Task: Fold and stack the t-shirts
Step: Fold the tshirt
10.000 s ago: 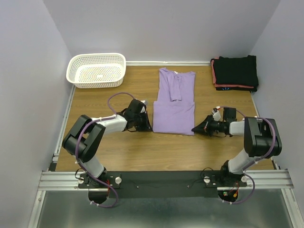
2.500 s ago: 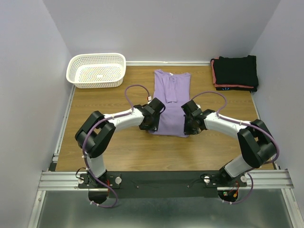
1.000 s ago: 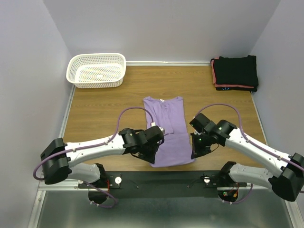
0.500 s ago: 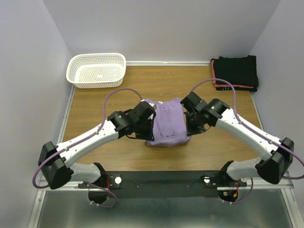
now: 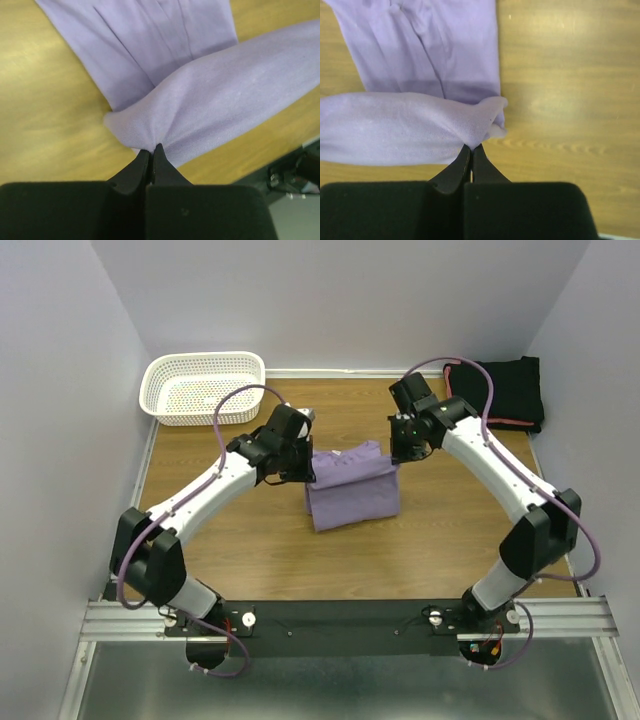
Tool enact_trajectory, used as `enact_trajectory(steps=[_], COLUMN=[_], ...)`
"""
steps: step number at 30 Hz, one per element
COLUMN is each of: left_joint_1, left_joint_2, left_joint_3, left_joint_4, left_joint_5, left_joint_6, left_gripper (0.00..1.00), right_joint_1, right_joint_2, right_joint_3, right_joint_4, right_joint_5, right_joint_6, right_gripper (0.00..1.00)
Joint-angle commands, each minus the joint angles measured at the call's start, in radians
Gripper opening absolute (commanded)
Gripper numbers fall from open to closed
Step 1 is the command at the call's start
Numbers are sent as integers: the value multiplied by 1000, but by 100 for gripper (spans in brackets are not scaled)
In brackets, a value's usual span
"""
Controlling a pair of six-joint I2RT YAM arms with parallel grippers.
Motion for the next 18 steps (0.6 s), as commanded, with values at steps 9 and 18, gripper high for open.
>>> enact_trajectory(steps=[9, 18], left_joint_1=[186, 226], left_joint_2=[291, 429], left_joint_3=[22, 54], left_joint_4=[229, 351], left_joint_5=[84, 52], left_joint_6=[102, 113], left_gripper=[0, 0], right_joint_1=[-104, -131], right_joint_2=[336, 458], right_joint_3=[119, 135], right_joint_4=[294, 426], right_joint_5=[-7, -20], right_joint_6=[-201, -214], right_gripper=[1, 1])
